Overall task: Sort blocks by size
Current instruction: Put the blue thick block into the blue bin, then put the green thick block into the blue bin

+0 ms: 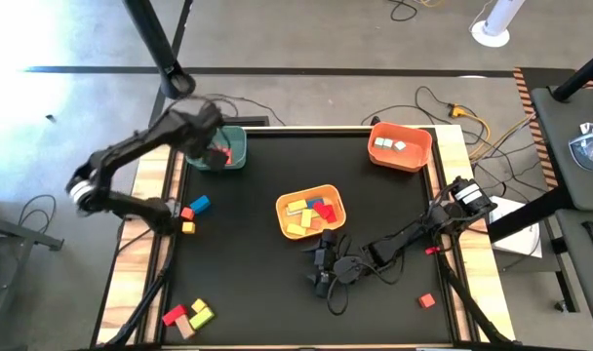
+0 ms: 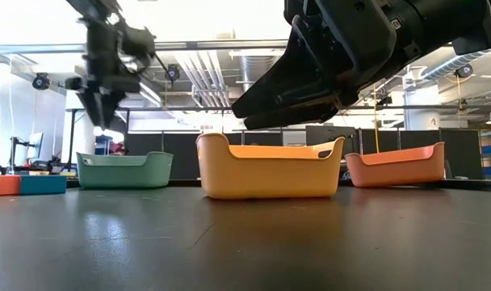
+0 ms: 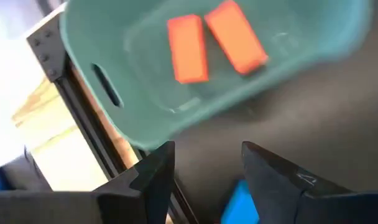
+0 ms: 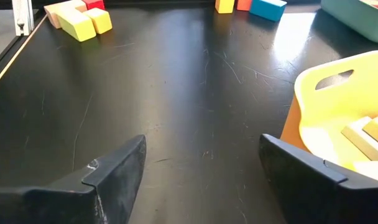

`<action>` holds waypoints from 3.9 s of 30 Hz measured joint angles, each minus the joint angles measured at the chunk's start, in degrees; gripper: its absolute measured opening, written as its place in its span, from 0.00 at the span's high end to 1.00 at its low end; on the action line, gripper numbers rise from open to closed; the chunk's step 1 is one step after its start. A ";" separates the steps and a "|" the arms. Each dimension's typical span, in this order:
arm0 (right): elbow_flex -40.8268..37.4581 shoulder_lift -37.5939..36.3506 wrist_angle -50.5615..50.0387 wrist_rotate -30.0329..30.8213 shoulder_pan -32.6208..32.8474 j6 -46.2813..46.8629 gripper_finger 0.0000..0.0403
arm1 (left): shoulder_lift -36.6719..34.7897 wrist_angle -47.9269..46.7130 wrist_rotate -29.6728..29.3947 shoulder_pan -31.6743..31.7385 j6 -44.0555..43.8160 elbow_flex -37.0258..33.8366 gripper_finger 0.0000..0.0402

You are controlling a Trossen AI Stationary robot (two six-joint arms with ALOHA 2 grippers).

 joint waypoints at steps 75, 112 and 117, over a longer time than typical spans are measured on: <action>2.24 -1.12 3.92 8.44 6.07 -12.31 0.26 | 14.30 2.43 -6.75 3.86 -4.31 4.78 0.72; 3.43 -1.42 2.16 9.11 8.76 -15.20 0.27 | 23.04 0.49 -12.10 7.15 -1.56 6.17 0.48; 3.42 -1.42 2.13 9.09 8.74 -16.09 0.26 | 13.81 -3.52 -10.32 -0.52 -3.06 6.58 0.48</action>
